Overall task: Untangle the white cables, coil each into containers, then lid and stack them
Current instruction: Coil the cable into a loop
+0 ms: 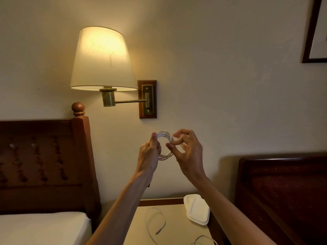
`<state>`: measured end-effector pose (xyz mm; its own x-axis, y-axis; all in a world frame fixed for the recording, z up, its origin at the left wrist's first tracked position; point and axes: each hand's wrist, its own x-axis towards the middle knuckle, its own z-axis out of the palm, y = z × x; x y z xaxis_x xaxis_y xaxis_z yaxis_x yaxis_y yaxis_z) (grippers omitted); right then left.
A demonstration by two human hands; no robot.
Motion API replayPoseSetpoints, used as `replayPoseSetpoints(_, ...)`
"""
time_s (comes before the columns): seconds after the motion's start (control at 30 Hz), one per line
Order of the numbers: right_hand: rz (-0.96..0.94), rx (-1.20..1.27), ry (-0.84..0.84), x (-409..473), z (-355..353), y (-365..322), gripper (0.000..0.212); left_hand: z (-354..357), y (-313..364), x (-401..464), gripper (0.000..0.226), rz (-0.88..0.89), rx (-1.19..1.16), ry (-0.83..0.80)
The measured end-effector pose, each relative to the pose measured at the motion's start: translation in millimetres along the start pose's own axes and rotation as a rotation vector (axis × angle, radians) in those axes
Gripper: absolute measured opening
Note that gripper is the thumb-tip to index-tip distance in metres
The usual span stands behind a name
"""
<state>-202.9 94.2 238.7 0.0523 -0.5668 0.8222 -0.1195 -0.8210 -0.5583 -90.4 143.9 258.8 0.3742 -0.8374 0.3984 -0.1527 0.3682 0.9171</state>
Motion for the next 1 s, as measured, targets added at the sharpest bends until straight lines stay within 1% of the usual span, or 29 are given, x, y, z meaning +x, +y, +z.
replayPoseSetpoints(0.17,0.098,0.219,-0.174,5.5,-6.2,-0.9,0.008,-4.8,3.0,4.0,0.051,-0.024,0.004,-0.005)
replayPoseSetpoints(0.27,0.178,0.308,-0.348,10.1,-16.0,-2.3,0.021,-10.4,6.5,8.4,0.051,-0.034,-0.013,0.012)
replayPoseSetpoints(0.33,0.168,0.254,-0.444,12.8,-20.6,-5.4,0.031,-11.1,6.9,8.8,0.05,-0.058,-0.037,0.004)
replayPoseSetpoints(0.4,0.158,0.181,-0.464,12.2,-22.1,-8.2,0.035,-10.1,6.2,6.7,0.047,-0.105,-0.105,-0.014)
replayPoseSetpoints(0.53,0.115,0.049,-0.393,2.2,-22.3,1.9,0.032,-11.0,7.8,1.6,0.04,-0.193,-0.265,-0.035)
replayPoseSetpoints(0.6,-0.001,-0.047,-0.314,-4.1,-22.4,5.9,0.033,-8.4,7.3,1.3,0.041,-0.21,-0.264,-0.035)
replayPoseSetpoints(0.7,-0.361,-0.346,-0.245,-14.7,-16.4,4.6,0.04,-6.7,6.5,4.7,0.04,-0.272,-0.297,0.003)
replayPoseSetpoints(0.77,-0.537,-0.507,-0.215,-26.6,-14.0,5.9,0.039,-7.1,8.7,7.3,0.04,-0.294,-0.344,-0.007)
replayPoseSetpoints(0.83,-0.705,-0.643,-0.095,-36.5,-13.3,11.5,0.036,-8.1,10.3,9.5,0.041,-0.293,-0.342,-0.022)
replayPoseSetpoints(0.87,-0.76,-0.676,-0.043,-39.6,-12.7,13.8,0.035,-8.2,10.4,10.3,0.042,-0.292,-0.337,-0.031)
replayPoseSetpoints(0.9,-0.805,-0.682,-0.027,-41.1,-11.2,14.7,0.035,-8.0,10.1,10.8,0.043,-0.295,-0.34,-0.042)
replayPoseSetpoints(0.93,-0.845,-0.674,-0.052,-41.9,-8.8,15.7,0.034,-7.7,8.9,11.3,0.044,-0.305,-0.355,-0.052)
replayPoseSetpoints(1.0,-0.882,-0.643,-0.142,-42.6,-5.8,17.8,0.024,-7.5,7.5,12.6,0.045,-0.325,-0.393,-0.061)
